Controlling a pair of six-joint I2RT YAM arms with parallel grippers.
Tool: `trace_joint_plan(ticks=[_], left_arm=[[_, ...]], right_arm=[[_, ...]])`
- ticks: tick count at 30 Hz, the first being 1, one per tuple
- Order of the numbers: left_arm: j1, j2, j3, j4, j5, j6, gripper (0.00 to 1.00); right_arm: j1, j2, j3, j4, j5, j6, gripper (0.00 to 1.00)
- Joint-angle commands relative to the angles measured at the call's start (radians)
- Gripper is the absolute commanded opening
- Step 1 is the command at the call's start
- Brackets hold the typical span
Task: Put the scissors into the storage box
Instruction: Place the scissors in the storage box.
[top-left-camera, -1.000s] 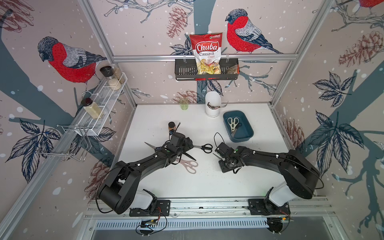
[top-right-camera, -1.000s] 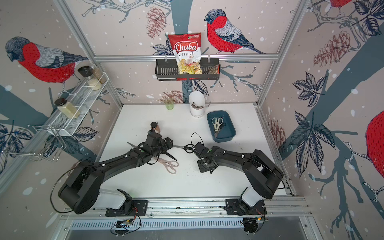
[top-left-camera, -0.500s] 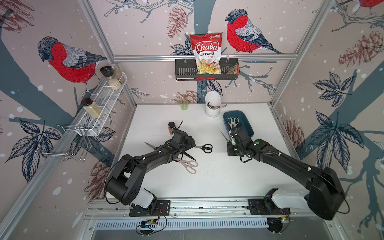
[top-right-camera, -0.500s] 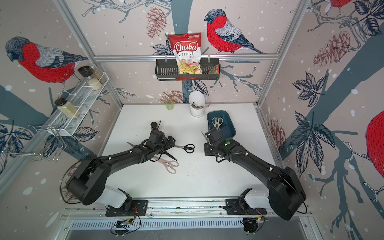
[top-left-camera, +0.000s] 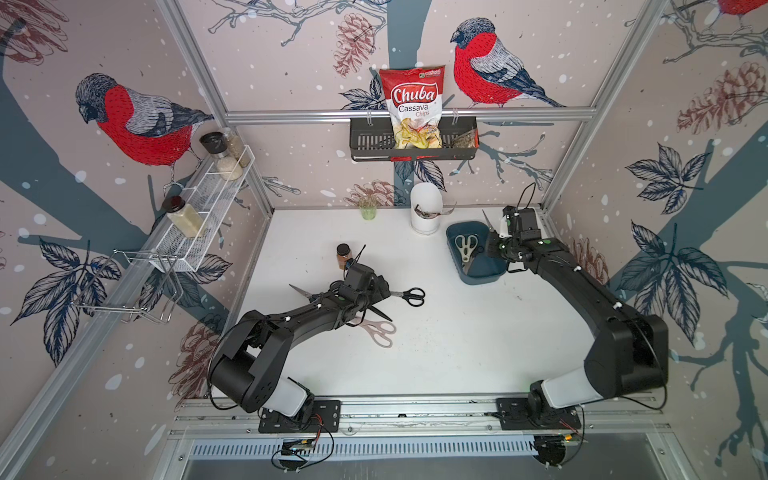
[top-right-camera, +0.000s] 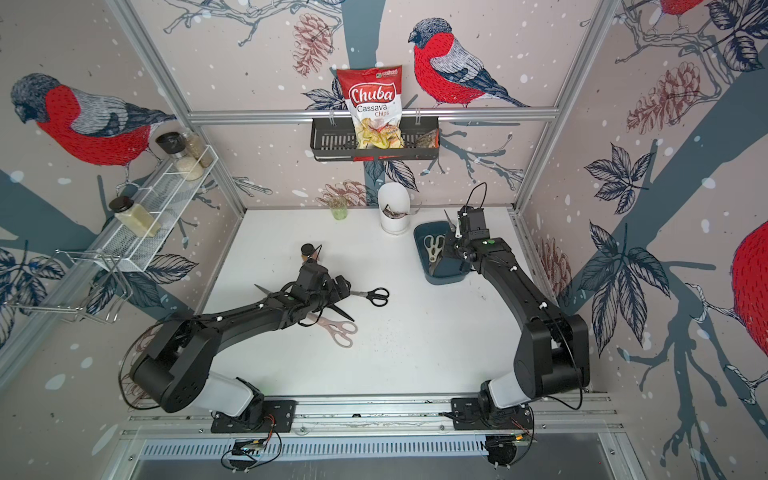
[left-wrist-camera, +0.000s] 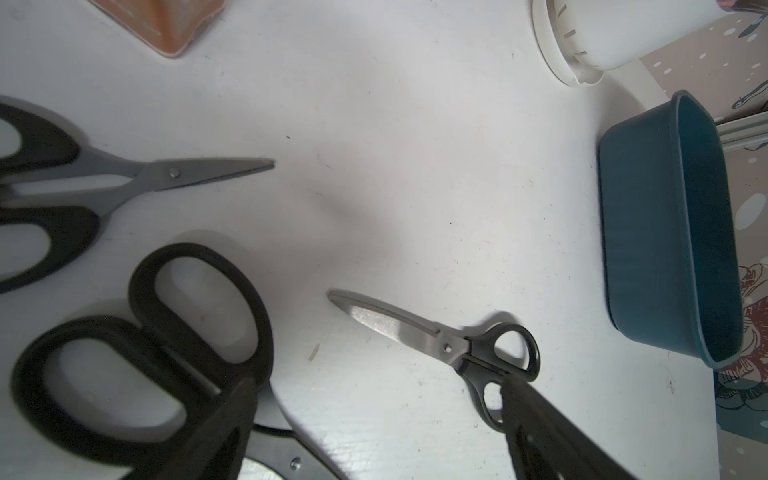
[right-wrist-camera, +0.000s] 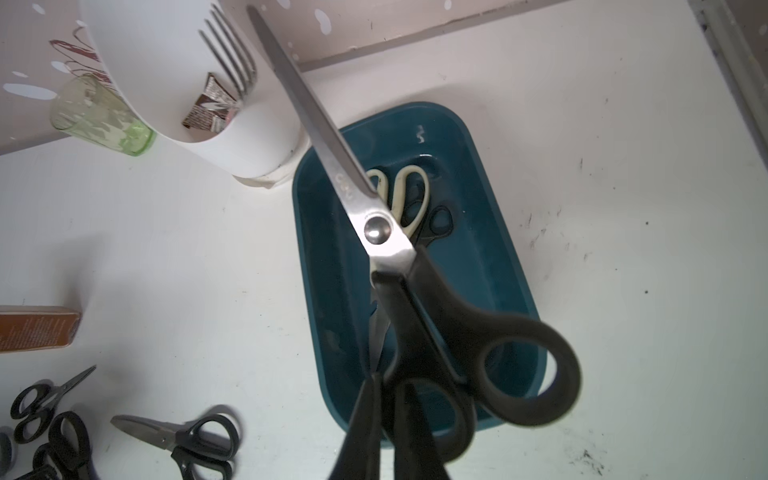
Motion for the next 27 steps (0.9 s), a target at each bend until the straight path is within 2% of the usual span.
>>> trace_joint_plan(ticks=[1, 8, 16, 19, 22, 27], left_arm=[[-0.002, -0.018, -0.013, 0.006, -0.018, 0.006, 0.95], [-0.002, -0.051, -0.035, -0.008, -0.051, 0.008, 0.95], [-0.003, -0.087, -0.058, -0.022, -0.074, 0.014, 0.95], [-0.002, -0.098, -0.066, -0.025, -0.086, 0.014, 0.95], [-0.003, -0.103, -0.070, -0.026, -0.090, 0.011, 0.95], [-0.003, -0.109, -0.074, -0.025, -0.089, 0.009, 0.95]], right_arm=[[-0.006, 0.079, 0.042, 0.015, 0.010, -0.037, 0.00], [0.058, 0.248, 0.124, -0.003, 0.043, -0.065, 0.00], [0.092, 0.381, 0.176, -0.057, 0.125, 0.006, 0.00], [0.088, 0.406, 0.171, -0.066, 0.145, 0.045, 0.00], [0.087, 0.416, 0.154, -0.044, 0.114, 0.058, 0.00], [0.089, 0.416, 0.150, -0.031, 0.106, 0.069, 0.07]])
